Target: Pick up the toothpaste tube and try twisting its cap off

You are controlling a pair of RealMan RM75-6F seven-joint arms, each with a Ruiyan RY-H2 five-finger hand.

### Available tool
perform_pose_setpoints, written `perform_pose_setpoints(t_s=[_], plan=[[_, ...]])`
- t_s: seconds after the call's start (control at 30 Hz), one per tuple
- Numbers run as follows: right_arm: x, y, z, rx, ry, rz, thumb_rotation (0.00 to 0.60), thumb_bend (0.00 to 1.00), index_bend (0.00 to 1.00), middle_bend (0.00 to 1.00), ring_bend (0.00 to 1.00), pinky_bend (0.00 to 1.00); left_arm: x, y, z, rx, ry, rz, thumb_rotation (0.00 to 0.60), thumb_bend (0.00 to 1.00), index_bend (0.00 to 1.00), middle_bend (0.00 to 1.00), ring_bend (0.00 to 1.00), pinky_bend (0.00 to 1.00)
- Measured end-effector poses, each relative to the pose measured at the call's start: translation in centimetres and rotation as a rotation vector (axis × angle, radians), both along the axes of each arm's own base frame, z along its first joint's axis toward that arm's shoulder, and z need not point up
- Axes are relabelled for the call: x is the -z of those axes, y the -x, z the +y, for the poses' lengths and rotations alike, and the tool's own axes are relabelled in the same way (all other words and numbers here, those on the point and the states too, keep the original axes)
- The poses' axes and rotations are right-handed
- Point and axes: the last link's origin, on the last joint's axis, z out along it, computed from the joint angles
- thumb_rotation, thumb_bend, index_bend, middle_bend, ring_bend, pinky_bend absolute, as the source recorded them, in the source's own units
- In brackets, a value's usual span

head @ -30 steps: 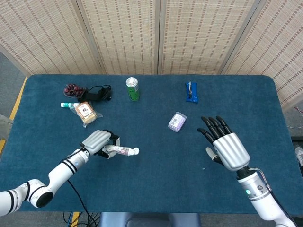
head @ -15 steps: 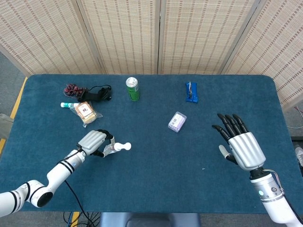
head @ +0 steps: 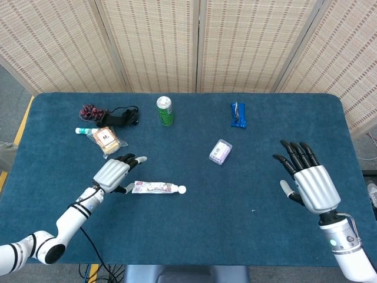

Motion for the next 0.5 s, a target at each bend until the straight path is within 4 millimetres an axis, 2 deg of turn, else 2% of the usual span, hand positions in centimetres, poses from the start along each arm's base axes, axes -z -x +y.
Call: perform_pose_setpoints(t_s=[0.13, 0.23, 0.5], plan=[[-0.6, 0.7, 0.3, 0.020, 0.012, 0.014, 0.600, 0.30, 0.23, 0.02, 0.00, 0.00, -1.7, -0.7, -0.5, 0.000, -0.035, -0.026, 0.600, 0.29, 0.03, 0.19, 0.09, 0.19], [-1.2, 1.5, 0.6, 0.054, 0.020, 0.030, 0.600, 0.30, 0.23, 0.02, 0.00, 0.00, -3.3, -0.4, -1.1, -0.023, -0.077, -0.052, 0.600, 0.29, 0.06, 0.20, 0.09, 0.19], [-2.7, 5.1, 2.2, 0.198, 0.047, 0.078, 0.600, 0.31, 0.12, 0.02, 0.00, 0.00, -6.8, 2.8, -3.4, -0.093, -0.256, -0.080, 0.600, 0.29, 0.09, 0.20, 0.09, 0.19]])
